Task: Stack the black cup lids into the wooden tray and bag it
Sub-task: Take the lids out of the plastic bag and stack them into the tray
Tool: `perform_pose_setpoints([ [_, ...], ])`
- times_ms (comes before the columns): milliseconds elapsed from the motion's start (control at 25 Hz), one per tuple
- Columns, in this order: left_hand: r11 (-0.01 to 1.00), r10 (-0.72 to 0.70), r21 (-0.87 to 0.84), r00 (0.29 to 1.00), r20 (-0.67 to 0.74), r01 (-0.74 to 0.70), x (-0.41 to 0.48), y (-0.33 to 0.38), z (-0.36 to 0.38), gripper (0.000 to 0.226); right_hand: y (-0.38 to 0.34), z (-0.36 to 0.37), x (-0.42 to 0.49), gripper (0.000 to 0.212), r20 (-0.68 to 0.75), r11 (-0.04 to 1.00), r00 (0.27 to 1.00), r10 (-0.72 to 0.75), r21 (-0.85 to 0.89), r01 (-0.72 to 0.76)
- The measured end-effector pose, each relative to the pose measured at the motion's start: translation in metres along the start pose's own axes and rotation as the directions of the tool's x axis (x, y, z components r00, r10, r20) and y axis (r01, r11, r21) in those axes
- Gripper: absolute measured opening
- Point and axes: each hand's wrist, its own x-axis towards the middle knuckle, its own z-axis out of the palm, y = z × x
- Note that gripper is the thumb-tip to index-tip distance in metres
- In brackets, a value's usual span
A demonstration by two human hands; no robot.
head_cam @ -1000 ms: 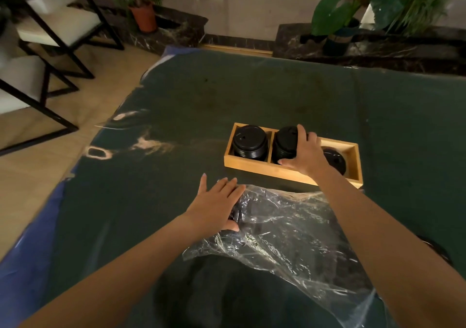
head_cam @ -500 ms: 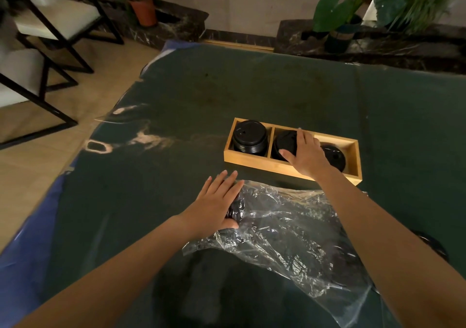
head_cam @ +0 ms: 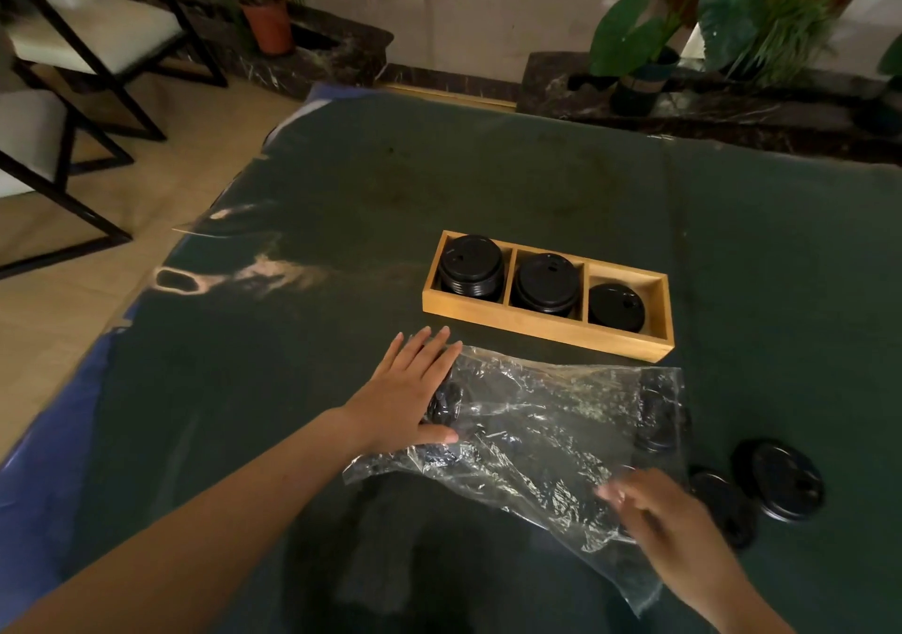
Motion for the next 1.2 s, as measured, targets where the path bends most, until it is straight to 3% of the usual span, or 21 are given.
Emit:
perform_pose_setpoints([
  [80, 1.000, 0.018, -0.001, 1.000, 0.008, -0.018, 0.000, 0.000, 0.000, 0.112, -0.013, 0.012, 0.024, 0.046, 0.195, 0.980, 0.963, -0.187, -0.028, 0.196],
  [160, 1.000, 0.026, -0.016, 1.000, 0.008, -0.026, -0.001, 0.000, 0.000, 0.114, -0.028, 0.030, 0.060, 0.058, 0.324, 0.953, 0.897, -0.302, 0.121, 0.277],
  [200, 0.999, 0.029, -0.028, 0.999, 0.014, -0.028, -0.001, 0.001, 0.000, 0.115, -0.039, 0.043, 0.077, 0.072, 0.359, 0.947, 0.877, -0.320, 0.082, 0.312],
  [280, 0.998, 0.033, -0.050, 0.999, 0.027, -0.032, -0.001, 0.000, -0.002, 0.115, -0.057, 0.072, 0.105, 0.101, 0.352, 0.914, 0.866, -0.356, -0.059, 0.401],
  [400, 0.994, 0.030, -0.102, 0.999, 0.029, -0.027, 0.000, -0.001, -0.004, 0.114, -0.079, 0.096, 0.122, 0.115, 0.285, 0.893, 0.861, -0.422, -0.034, 0.449],
  [560, 0.989, 0.028, -0.148, 1.000, 0.001, -0.028, -0.001, -0.004, -0.002, 0.116, -0.085, 0.111, 0.122, 0.112, 0.128, 0.914, 0.905, -0.406, 0.083, 0.398],
  [680, 0.985, 0.015, -0.172, 1.000, -0.017, -0.018, -0.001, -0.004, 0.000, 0.120, -0.099, 0.125, 0.118, 0.085, 0.043, 0.924, 0.939, -0.341, 0.198, 0.326],
  [920, 0.970, -0.013, -0.242, 1.000, -0.010, 0.010, -0.003, -0.003, -0.001, 0.121, -0.111, 0.148, 0.124, 0.072, -0.079, 0.949, 0.956, -0.282, 0.121, 0.290],
  [1040, 0.972, 0.007, -0.235, 1.000, -0.008, -0.009, -0.004, -0.004, -0.003, 0.123, -0.111, 0.150, 0.121, 0.072, -0.068, 0.952, 0.968, -0.243, 0.176, 0.251],
  [1200, 0.982, 0.050, -0.179, 0.996, -0.075, -0.062, -0.006, 0.003, 0.000, 0.123, -0.110, 0.138, 0.121, 0.074, 0.032, 0.912, 0.996, -0.088, 0.404, 0.068],
])
